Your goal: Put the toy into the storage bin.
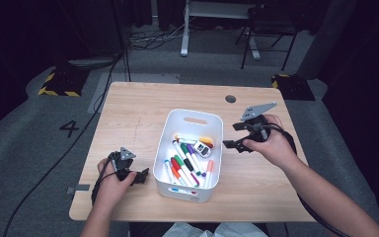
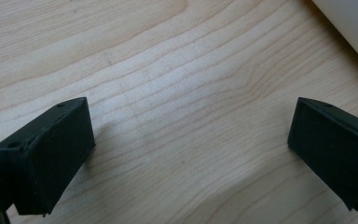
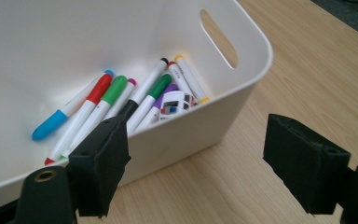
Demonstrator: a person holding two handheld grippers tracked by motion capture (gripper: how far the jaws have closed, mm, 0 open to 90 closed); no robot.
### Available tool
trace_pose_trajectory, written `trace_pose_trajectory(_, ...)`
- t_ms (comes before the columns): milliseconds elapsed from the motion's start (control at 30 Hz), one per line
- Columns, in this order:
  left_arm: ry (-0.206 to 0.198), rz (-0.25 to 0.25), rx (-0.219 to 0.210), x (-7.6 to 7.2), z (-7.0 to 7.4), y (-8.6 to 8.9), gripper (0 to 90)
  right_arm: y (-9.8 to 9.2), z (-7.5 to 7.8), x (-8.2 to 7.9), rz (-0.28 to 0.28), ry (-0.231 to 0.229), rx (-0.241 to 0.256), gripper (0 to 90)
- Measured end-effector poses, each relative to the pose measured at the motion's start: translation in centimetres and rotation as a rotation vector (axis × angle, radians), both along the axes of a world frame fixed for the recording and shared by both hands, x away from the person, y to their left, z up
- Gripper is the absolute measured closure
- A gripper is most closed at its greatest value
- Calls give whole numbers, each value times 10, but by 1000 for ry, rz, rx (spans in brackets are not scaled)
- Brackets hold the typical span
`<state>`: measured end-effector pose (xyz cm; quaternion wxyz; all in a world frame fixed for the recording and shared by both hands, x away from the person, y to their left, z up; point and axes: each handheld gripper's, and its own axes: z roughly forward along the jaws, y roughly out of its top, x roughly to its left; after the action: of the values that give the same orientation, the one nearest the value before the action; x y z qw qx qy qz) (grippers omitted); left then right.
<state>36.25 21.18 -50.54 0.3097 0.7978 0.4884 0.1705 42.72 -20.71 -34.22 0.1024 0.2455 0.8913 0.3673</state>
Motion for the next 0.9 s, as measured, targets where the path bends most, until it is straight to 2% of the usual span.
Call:
trace_pose_trajectory(33,2,5,0,-2,0,1,6,-11,-3,0,-34,3,23,226)
trace_pose_trajectory(67,2,5,0,-2,0,1,6,-11,-3,0,-34,3,23,226)
trace_pose_trajectory(167,5,6,-4,-3,0,3,6,-36,-10,1,-84,-4,44,227)
trace_pose_trajectory(233,4,6,-2,-3,0,3,6,-49,-13,1,-113,-10,49,227)
trace_pose_trajectory(267,4,6,-2,-3,0,3,6,-49,-13,1,-113,-10,49,227)
trace_pose_trajectory(333,4,7,-3,-3,0,3,5,-66,-19,1,-155,-6,58,224)
trace_pose_trajectory(400,5,5,1,-3,0,4,6,-70,-20,1,-173,-4,65,225)
trace_pose_trajectory(433,2,10,-4,-2,0,4,6,-81,-24,1,-198,-2,61,225)
trace_pose_trajectory(467,2,10,-4,-2,0,4,5,-81,-24,1,-198,-2,61,225)
trace_pose_trajectory(500,6,10,-7,-2,0,5,6,-89,-27,1,-212,2,69,226)
trace_pose_trajectory(667,6,3,-8,-1,0,6,6,-106,-34,1,-260,7,48,228)
trace_pose_trajectory(767,1,-1,-5,-1,0,7,5,-117,-40,0,-287,1,20,229)
trace_pose_trajectory(833,-3,-2,-6,-1,0,7,6,-128,-48,-2,-309,13,16,229)
trace_pose_trajectory(900,1,-4,-6,-1,0,7,5,-130,-49,-3,-313,16,18,229)
